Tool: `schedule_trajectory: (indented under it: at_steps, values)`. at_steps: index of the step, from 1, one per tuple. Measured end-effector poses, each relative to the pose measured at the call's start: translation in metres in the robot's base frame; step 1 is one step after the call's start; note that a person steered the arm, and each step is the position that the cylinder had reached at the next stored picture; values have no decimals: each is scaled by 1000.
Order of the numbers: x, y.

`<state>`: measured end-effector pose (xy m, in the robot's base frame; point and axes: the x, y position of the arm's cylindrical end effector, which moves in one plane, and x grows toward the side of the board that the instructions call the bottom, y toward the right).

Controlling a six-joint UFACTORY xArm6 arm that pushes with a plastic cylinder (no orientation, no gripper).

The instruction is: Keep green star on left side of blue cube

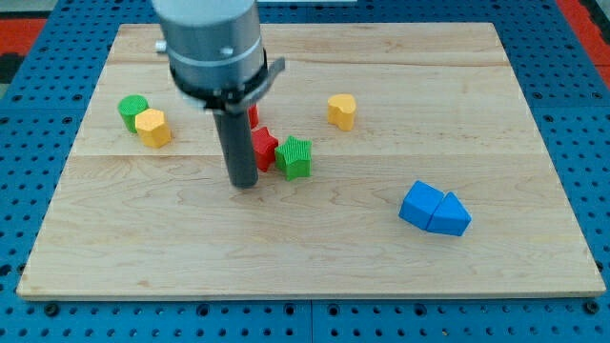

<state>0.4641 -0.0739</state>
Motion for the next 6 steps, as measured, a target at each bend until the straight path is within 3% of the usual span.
schedule_trajectory:
  at_steps: [2, 3, 6]
  values:
    - [-24, 65]
    - [-17, 104]
    - [32, 145]
